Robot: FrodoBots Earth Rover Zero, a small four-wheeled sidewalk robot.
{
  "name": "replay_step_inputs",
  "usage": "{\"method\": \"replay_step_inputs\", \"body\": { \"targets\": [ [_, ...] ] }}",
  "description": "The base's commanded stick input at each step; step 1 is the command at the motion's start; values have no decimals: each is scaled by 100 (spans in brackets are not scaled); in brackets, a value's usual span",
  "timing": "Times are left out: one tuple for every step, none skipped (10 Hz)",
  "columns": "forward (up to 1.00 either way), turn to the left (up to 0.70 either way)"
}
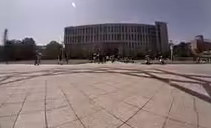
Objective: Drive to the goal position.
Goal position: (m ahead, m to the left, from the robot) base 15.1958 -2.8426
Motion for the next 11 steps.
{"method": "replay_step_inputs", "body": {
  "targets": [
    [100, -36],
    [100, -32],
    [100, -8],
    [100, 0],
    [100, 0],
    [100, 0],
    [100, 0],
    [100, 0],
    [100, 0],
    [100, 0],
    [100, 0]
  ]
}}
